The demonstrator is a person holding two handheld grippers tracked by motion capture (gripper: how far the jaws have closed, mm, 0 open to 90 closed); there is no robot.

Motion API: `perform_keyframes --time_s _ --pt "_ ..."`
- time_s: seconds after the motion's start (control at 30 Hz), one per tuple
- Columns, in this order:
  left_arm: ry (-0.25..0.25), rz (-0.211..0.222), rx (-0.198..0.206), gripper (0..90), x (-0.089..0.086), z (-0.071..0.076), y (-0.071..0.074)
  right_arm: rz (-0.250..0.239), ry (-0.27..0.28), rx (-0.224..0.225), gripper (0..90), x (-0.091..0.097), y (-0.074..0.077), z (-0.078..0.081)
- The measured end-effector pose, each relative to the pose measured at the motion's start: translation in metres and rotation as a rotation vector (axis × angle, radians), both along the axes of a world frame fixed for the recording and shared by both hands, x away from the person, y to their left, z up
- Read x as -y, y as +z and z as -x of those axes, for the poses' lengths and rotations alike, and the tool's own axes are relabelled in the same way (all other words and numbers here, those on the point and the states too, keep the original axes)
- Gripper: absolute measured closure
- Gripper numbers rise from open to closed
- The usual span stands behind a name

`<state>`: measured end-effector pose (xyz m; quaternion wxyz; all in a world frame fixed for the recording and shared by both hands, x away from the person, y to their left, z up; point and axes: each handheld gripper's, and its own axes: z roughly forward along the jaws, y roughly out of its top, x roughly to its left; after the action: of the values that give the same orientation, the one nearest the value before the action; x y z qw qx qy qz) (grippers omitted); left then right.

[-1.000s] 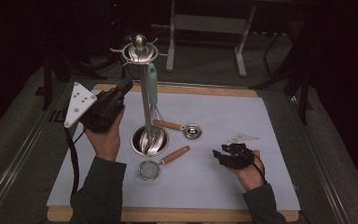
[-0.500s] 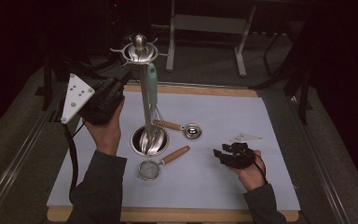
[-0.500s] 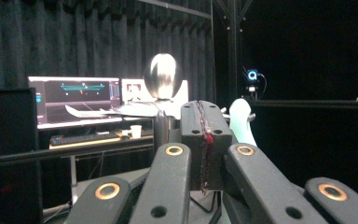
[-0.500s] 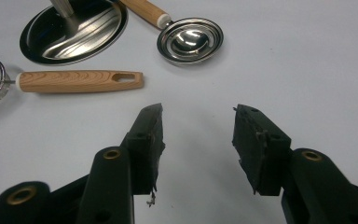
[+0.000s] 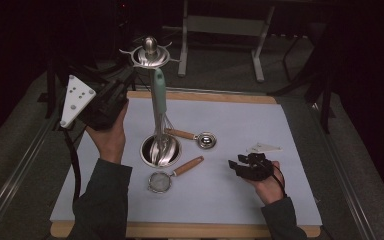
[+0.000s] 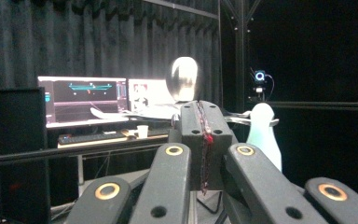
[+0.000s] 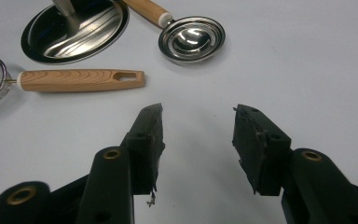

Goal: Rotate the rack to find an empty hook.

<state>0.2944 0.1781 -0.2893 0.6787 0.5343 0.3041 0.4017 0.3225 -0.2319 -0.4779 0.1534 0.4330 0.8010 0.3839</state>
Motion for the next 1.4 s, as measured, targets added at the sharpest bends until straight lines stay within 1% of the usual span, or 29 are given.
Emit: perform_keyframes --time_s 0.1,0.2,0.4,0.47,0.73,0.8,0.9,1.03,1.13,1.27,1.4 --pt "0.006 -0.007 -0.009 90.0 -0.003 -0.005 0.001 0.001 0.005 -0.005 52.3 0.000 -0.001 0.000" --pt "0.022 -0.017 -0.016 90.0 -0.006 -0.009 0.003 -0.013 0.008 -0.017 52.3 0.000 -0.002 -0.001" --pt "0.040 -0.031 -0.023 90.0 -0.012 -0.017 0.005 -0.017 0.010 -0.017 52.3 0.001 -0.002 -0.001" --pt "0.044 -0.023 -0.028 90.0 -0.014 -0.020 0.005 -0.017 0.010 -0.019 52.4 0.001 -0.002 -0.001" --pt "0.059 -0.030 -0.051 90.0 -0.020 -0.030 0.012 -0.017 0.014 -0.018 52.6 0.001 -0.002 -0.001" --pt "0.061 -0.023 -0.056 90.0 -0.021 -0.033 0.013 -0.022 0.016 -0.016 52.7 0.001 -0.002 -0.001" --pt "0.069 -0.028 -0.063 90.0 -0.021 -0.037 0.014 -0.025 0.017 -0.019 52.8 0.000 -0.001 0.000" --pt "0.076 -0.015 -0.072 90.0 -0.022 -0.041 0.014 -0.023 0.018 -0.021 53.7 0.001 -0.002 0.000" --pt "0.071 -0.008 -0.078 90.0 -0.022 -0.042 0.014 -0.022 0.019 -0.021 53.9 0.001 -0.002 0.000" --pt "0.076 -0.020 -0.079 89.9 -0.022 -0.041 0.014 -0.025 0.016 -0.020 53.9 0.001 -0.001 0.000" --pt "0.082 -0.039 -0.079 89.8 -0.026 -0.037 0.014 -0.023 0.016 -0.019 53.9 0.002 -0.001 0.000"
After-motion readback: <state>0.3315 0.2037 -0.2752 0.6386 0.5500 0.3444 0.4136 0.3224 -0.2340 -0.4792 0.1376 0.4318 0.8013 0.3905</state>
